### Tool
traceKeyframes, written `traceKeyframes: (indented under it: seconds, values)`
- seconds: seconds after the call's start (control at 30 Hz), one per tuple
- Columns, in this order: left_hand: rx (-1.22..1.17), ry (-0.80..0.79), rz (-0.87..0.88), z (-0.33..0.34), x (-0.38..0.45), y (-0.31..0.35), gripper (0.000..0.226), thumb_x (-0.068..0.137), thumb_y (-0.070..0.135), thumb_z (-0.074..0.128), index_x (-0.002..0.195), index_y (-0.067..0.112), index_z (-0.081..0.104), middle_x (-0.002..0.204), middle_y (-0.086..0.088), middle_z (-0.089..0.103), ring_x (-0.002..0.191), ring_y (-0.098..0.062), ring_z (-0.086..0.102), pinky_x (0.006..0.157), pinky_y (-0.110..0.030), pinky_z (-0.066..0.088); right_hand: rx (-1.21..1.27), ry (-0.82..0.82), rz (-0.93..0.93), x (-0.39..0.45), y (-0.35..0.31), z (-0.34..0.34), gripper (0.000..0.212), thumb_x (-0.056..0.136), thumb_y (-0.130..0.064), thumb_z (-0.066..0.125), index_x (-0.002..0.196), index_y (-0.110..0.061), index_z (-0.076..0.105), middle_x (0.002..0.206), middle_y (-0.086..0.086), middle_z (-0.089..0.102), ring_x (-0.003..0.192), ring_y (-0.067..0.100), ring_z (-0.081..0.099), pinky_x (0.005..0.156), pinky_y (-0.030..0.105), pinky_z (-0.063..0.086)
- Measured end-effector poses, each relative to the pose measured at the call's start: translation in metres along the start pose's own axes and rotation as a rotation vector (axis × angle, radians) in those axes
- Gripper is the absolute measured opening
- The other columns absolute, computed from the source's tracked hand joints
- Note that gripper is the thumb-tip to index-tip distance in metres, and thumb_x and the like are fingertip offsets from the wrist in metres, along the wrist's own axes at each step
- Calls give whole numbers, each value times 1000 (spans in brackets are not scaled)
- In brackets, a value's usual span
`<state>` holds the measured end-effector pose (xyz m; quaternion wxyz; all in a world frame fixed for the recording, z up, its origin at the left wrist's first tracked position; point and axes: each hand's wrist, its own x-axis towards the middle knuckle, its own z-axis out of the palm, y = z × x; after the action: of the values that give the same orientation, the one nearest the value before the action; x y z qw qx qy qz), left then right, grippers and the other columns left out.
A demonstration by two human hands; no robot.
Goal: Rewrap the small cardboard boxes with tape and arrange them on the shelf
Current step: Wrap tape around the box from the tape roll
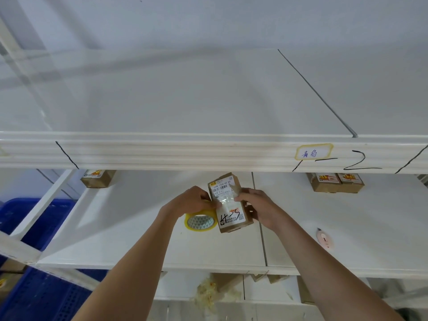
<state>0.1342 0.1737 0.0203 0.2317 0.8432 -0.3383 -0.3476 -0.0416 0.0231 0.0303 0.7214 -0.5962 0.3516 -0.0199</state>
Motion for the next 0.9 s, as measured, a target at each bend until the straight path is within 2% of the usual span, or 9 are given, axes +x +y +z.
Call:
traceKeyframes:
  seconds: [0.07,0.13,0.2,0.33,0.47,0.6,0.7,0.8,0.9]
  values:
    - [27,45,9,2,1,1,45,81,62,73,97,20,73,93,4,71,84,-13,68,78,-30,58,-57,27,3,-1,-2,8,43,86,-23,75,125,-17,59,110,10,75,93,22,73,69,32,58]
    - [50,72,37,3,2,3,39,84,55,74,97,18,73,94,2,71,81,-12,66,68,-25,53,-165,48,-21,-5,-4,19,50,79,-30,84,118,-22,53,102,-3,72,89,12,70,65,25,55]
    - [103,68,44,4,2,5,35,87,51,72,101,19,73,99,0,71,81,-13,66,65,-23,50,-211,90,-43,-5,-1,23,55,73,-26,90,113,-20,52,98,-9,67,86,6,67,63,23,53]
    - [-7,-42,60,-7,-3,-5,34,83,57,72,92,24,75,89,5,71,86,-16,67,73,-26,51,-87,123,7,-3,2,13,61,66,-11,93,117,-14,59,102,5,76,85,21,76,73,39,63]
    - [-252,-139,176,-21,-11,-21,31,73,47,76,92,23,79,94,-1,74,95,-19,65,85,-31,49,-22,89,16,-5,-2,1,66,68,-6,91,126,-11,60,100,9,78,83,23,77,64,35,62]
    - [-208,-179,160,-23,-10,-23,30,65,54,81,75,26,77,77,5,66,84,-14,59,80,-30,44,-40,63,18,-4,-3,-1,67,66,-5,91,125,-13,61,102,8,77,83,23,77,64,35,62]
    - [-161,-141,110,-21,-8,-25,30,71,54,81,74,24,77,77,4,66,83,-16,60,79,-32,45,-12,40,6,-4,-4,-6,67,66,-4,92,126,-12,61,101,8,78,85,24,77,65,36,61]
    - [-51,28,18,-15,-6,-29,37,74,58,80,75,21,77,79,3,69,78,-16,63,72,-30,49,18,18,-30,-3,-8,-11,69,66,-4,91,126,-16,59,106,7,77,89,26,76,72,41,62]
    - [-53,8,-9,-8,-3,-30,44,75,63,78,66,21,72,71,4,61,72,-16,56,67,-28,41,54,-46,-30,-4,-6,-14,65,69,-4,89,127,-15,61,108,9,76,96,29,75,85,48,60]
